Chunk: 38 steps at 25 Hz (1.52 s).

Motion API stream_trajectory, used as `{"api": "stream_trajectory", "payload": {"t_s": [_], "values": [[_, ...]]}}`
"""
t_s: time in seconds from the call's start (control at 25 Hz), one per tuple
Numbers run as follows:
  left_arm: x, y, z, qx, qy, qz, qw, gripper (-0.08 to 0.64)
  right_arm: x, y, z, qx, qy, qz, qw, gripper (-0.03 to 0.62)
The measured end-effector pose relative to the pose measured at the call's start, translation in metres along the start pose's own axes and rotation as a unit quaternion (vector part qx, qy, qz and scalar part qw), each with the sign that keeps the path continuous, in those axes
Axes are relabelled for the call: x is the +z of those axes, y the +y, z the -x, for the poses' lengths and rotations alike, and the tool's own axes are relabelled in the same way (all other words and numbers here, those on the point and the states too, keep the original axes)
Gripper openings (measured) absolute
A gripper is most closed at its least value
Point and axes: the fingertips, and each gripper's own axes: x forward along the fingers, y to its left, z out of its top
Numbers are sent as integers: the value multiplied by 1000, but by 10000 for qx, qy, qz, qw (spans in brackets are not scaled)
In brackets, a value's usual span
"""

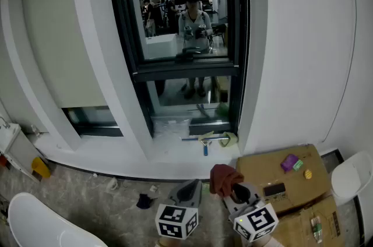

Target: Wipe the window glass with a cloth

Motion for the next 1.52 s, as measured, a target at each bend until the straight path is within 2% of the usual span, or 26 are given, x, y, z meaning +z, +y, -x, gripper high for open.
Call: {"api": "stream_trajectory", "payload": {"t_s": [0.24, 0.68, 0.88, 1.24, 1.52], "values": [[-4, -2, 20, 58, 27, -27, 10000, 5, -6, 19, 10, 97, 43, -120, 9999, 61], [-2, -10, 19, 206, -90, 36, 9997, 5, -7, 7, 16, 151, 100, 58, 9998, 60], [-5, -9, 10, 258, -70, 79, 9996, 5, -10, -5, 15, 229, -10, -154, 9996, 61], [2, 12, -14, 366, -91, 116, 9992, 5, -12, -20, -5, 345, -65, -238, 9991, 61], [10, 41, -52, 281, -121, 74, 9995, 5, -26, -45, -40, 217, 15, -340, 9992, 61]]}}
